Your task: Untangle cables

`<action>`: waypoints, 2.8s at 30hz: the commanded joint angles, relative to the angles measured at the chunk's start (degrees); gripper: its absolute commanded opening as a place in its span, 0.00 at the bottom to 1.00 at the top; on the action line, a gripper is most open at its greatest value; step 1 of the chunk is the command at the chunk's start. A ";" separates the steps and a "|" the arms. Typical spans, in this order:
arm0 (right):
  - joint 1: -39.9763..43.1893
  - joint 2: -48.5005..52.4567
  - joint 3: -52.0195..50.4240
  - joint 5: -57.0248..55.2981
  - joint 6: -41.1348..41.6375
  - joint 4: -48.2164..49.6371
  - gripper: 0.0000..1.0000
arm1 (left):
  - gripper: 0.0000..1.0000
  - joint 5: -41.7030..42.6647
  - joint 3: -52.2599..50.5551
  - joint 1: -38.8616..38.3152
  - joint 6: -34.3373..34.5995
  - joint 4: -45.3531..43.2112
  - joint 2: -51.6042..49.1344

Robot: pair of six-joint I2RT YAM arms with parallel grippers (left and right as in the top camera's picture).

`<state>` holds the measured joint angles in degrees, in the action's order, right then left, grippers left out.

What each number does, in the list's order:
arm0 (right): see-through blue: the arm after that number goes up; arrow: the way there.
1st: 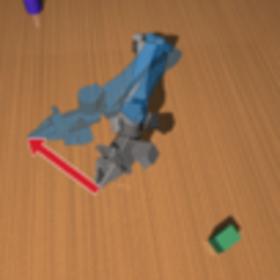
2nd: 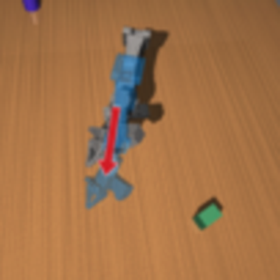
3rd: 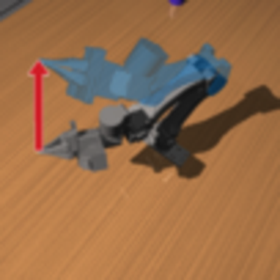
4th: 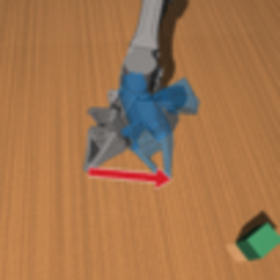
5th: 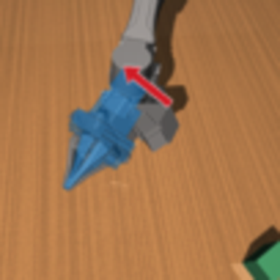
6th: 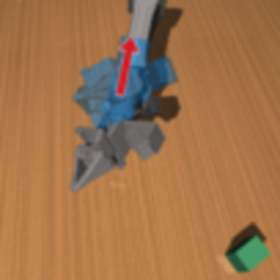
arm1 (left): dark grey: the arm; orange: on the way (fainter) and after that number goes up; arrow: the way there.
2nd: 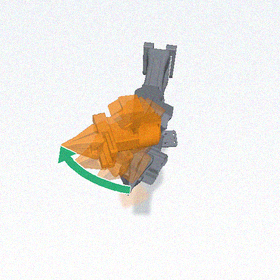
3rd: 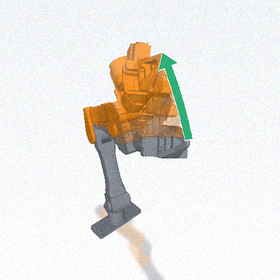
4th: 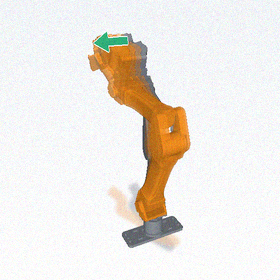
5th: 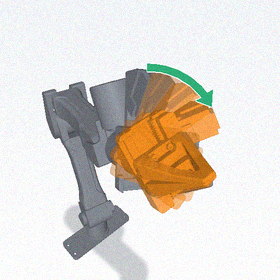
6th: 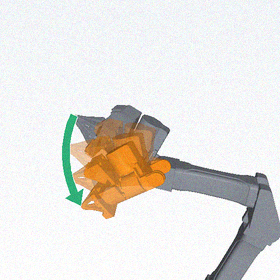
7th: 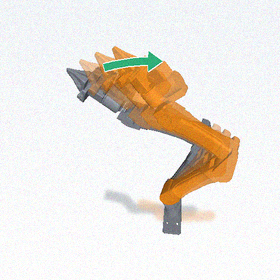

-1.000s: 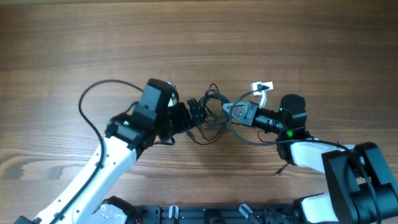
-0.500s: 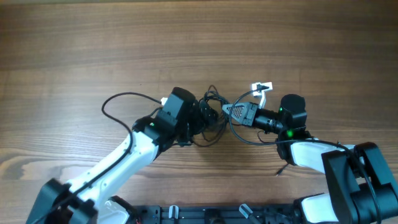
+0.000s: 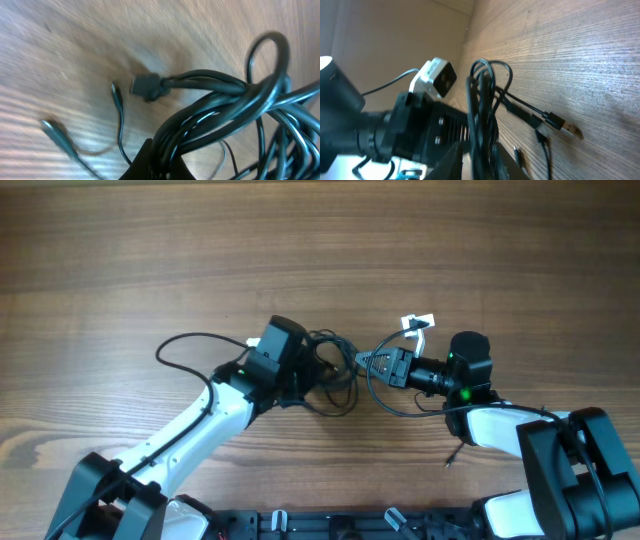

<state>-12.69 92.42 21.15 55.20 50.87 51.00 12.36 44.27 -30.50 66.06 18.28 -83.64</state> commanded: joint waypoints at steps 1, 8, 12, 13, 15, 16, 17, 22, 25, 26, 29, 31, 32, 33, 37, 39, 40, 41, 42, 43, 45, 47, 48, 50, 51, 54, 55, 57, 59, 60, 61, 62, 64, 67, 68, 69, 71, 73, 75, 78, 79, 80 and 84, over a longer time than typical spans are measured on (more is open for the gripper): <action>0.17 0.48 0.31 0.17 -7.32 -0.98 0.47 | 0.04 -0.83 -0.44 2.73 -13.86 0.63 1.55; 1.62 0.37 0.48 0.81 -15.93 2.21 0.88 | 0.04 -0.66 -0.44 3.98 -38.73 6.40 10.82; 4.70 -0.31 2.05 5.07 -16.39 2.12 0.88 | 0.04 -0.72 -0.44 4.00 -48.35 6.58 17.16; 5.20 -0.74 2.27 6.32 -16.44 2.14 0.89 | 0.04 -0.72 -0.44 4.00 -50.10 6.60 18.40; 5.42 -1.77 2.32 6.60 -16.65 2.12 0.89 | 0.04 -0.72 -0.44 4.00 -50.90 6.38 19.50; 5.51 -2.21 2.32 6.60 -16.63 2.12 0.89 | 0.04 -0.68 -0.44 4.00 -50.86 6.14 19.52; 5.55 -2.97 2.32 6.62 -16.57 2.05 0.88 | 0.04 -0.66 -0.46 3.98 -50.38 5.84 19.50; 5.55 -8.35 2.32 6.58 -14.82 -0.90 0.90 | 0.04 -0.72 -0.46 4.00 -40.81 1.99 19.32; 5.55 -12.04 2.32 8.02 -14.43 -4.13 0.90 | 0.04 -0.72 -0.46 3.98 -32.89 0.20 18.78; 5.55 -14.47 2.27 8.81 -14.62 -5.09 0.90 | 0.04 -0.72 -0.46 3.98 -29.97 -1.16 18.23; 5.53 -16.55 2.27 8.81 -14.88 -5.20 0.90 | 0.04 -0.92 -0.46 3.98 -24.76 -2.58 17.22; 5.53 -17.09 2.27 8.76 -14.86 -5.25 0.85 | 0.04 -0.87 -0.46 3.96 -21.77 -2.84 16.44; 5.53 -16.98 2.25 8.52 -14.86 -5.44 0.82 | 0.04 -0.90 -0.46 3.67 -20.65 -2.84 16.09; 5.53 -16.92 2.25 7.76 -14.86 -6.27 0.81 | 0.04 -0.87 -0.46 3.28 -20.33 -2.91 15.78; 5.53 -16.90 2.25 3.13 -14.88 -11.26 0.81 | 0.04 -0.92 -0.46 -0.09 -20.15 -3.41 15.58; 5.53 -16.90 2.25 1.92 -14.91 -12.57 0.81 | 0.04 -0.98 -0.46 -1.40 -20.15 -4.26 15.58; 5.53 -16.90 2.25 1.90 -14.93 -12.55 0.81 | 0.04 -1.60 -0.46 -2.23 -20.15 -4.39 15.58; 5.53 -16.90 2.25 1.88 -14.93 -12.55 0.81 | 0.04 -2.01 -0.46 -2.75 -20.17 -4.37 15.58; 5.53 -16.90 2.25 1.68 -15.06 -12.61 0.81 | 0.04 -2.01 -0.46 -3.15 -20.17 -4.37 15.58; 5.53 -16.90 2.25 1.64 -15.61 -12.79 0.81 | 0.04 -2.01 -0.46 -3.54 -20.17 -4.37 15.58; 5.53 -16.90 2.25 -0.61 -16.41 -14.40 0.81 | 0.04 -1.99 -0.46 -4.11 -20.17 -4.39 15.58; 5.53 -16.90 2.25 -4.00 -16.37 -16.81 0.80 | 0.04 -1.99 -0.46 -4.81 -20.17 -4.37 15.58; 5.53 -16.90 2.25 -5.35 -16.39 -17.88 0.79 | 0.04 -1.99 -0.46 -5.18 -20.20 -4.37 15.58; 5.53 -16.90 2.25 -7.04 -16.41 -19.21 0.80 | 0.04 -1.99 -0.46 -6.03 -20.20 -4.39 15.58; 5.53 -16.90 2.25 -7.69 -16.41 -19.45 0.80 | 0.04 -1.99 -0.44 -6.40 -20.22 -4.37 15.58; 5.53 -16.90 2.25 -8.46 -16.37 -19.54 0.79 | 0.04 -1.97 -0.46 -8.00 -20.22 -4.39 15.58; 5.53 -16.90 2.25 -10.51 -16.37 -20.63 0.80 | 0.04 -1.99 -0.46 -8.92 -20.22 -4.42 15.58; 5.53 -16.90 2.25 -12.72 -16.41 -22.34 0.80 | 0.04 -1.97 -0.46 -10.27 -20.24 -5.16 15.58; 5.53 -16.90 2.25 -13.27 -16.44 -23.98 0.79 | 0.04 -1.97 -0.46 -11.21 -20.22 -7.13 15.58; 5.51 -16.90 2.25 -13.29 -16.44 -24.63 0.79 | 0.04 -1.97 -0.46 -11.47 -20.24 -8.52 15.58; 5.46 -16.90 2.25 -13.25 -16.65 -24.85 0.79 | 0.04 -1.99 -0.46 -11.58 -20.31 -9.75 15.58; 5.31 -16.90 2.25 -13.27 -16.68 -24.96 0.79 | 0.04 -1.99 -0.46 -11.63 -20.52 -10.71 15.58; 4.63 -16.90 2.25 -13.27 -16.85 -24.92 0.79 | 0.04 -2.01 -0.46 -11.61 -20.68 -12.28 15.58; 2.71 -16.90 2.25 -13.75 -17.90 -24.85 0.79 | 0.04 -1.99 -0.46 -11.61 -20.81 -13.84 15.58; 2.21 -16.90 2.25 -14.38 -17.92 -24.74 0.79 | 0.04 -1.99 -0.46 -11.61 -20.81 -13.92 15.58; 1.60 -16.90 2.25 -15.06 -17.90 -24.65 0.79 | 0.04 -1.95 -0.46 -11.63 -20.81 -13.99 15.58; 0.72 -16.90 2.25 -14.73 -17.88 -24.20 0.80 | 0.04 -1.99 -0.46 -11.61 -20.85 -13.84 15.58; 0.13 -16.90 2.25 -13.46 -17.88 -23.58 0.80 | 0.04 -2.01 -0.46 -11.61 -21.53 -13.86 15.58; -0.59 -16.90 2.25 -10.82 -17.84 -22.73 0.80 | 0.04 -2.01 -0.46 -11.61 -24.22 -13.81 15.58; -0.87 -16.90 2.25 -8.85 -17.68 -20.94 0.80 | 0.04 -1.99 -0.46 -11.61 -25.35 -13.84 15.56; -0.87 -16.90 2.25 -9.73 -17.68 -20.61 0.80 | 0.04 -1.95 -0.44 -11.61 -25.33 -13.92 15.56; -0.87 -16.90 2.25 -11.30 -17.70 -20.65 0.80 | 0.04 -0.46 -0.46 -11.72 -25.35 -14.88 15.58; -0.79 -16.87 2.25 -25.49 -17.22 -25.07 0.80 | 0.04 16.50 -0.44 -11.67 -32.15 -22.27 16.17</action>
<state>-12.71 76.01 22.76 39.64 34.17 28.91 14.28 43.44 -41.74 40.88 0.01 -68.05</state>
